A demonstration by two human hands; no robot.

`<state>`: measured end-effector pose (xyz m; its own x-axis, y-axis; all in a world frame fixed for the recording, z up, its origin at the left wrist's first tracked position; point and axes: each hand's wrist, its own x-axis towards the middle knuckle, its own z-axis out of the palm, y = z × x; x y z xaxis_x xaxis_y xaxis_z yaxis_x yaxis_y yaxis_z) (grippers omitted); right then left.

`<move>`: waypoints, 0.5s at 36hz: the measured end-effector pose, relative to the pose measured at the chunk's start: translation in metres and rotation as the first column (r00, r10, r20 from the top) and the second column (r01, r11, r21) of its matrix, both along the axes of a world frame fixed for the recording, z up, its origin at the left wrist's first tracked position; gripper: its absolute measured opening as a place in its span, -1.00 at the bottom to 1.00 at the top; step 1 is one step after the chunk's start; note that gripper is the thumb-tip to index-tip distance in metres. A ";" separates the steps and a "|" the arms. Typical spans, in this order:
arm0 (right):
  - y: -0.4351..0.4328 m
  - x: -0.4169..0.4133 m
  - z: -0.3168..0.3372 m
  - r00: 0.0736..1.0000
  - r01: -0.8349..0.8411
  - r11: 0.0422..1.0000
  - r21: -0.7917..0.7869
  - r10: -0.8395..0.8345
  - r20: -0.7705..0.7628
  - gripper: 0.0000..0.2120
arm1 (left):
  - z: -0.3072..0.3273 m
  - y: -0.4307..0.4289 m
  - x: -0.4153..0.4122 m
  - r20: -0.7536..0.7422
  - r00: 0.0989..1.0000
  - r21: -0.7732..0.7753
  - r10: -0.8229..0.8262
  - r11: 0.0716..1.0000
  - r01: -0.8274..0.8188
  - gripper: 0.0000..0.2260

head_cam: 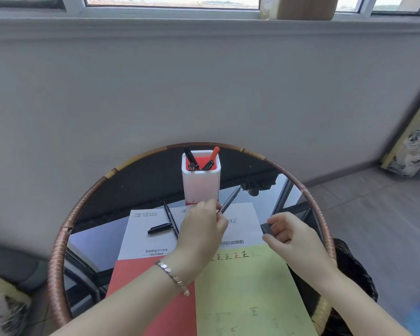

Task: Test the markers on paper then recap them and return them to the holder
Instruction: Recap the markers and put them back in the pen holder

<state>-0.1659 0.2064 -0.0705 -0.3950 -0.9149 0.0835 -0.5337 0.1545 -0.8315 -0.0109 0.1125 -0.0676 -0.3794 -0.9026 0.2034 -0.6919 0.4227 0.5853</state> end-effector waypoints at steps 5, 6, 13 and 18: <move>0.005 -0.003 0.013 0.999 0.027 0.998 -0.061 -0.024 0.046 -0.83 | 0.027 0.022 0.020 -0.275 0.961 0.154 -0.039 0.985 0.084 -0.84; 0.006 -0.004 0.016 0.998 0.027 0.997 -0.069 -0.023 0.054 -0.84 | 0.032 0.026 0.025 -0.322 0.946 0.179 -0.043 0.978 0.106 -0.84; 0.008 0.002 0.036 0.982 0.049 0.978 -0.205 -0.010 0.187 -0.88 | 0.037 0.041 0.051 -0.480 0.870 0.240 -0.115 0.937 0.256 -0.87; 0.008 0.009 0.042 0.962 -0.017 0.971 -0.236 0.081 0.261 -0.87 | 0.033 0.044 0.061 -0.476 0.873 0.251 -0.105 0.935 0.249 -0.83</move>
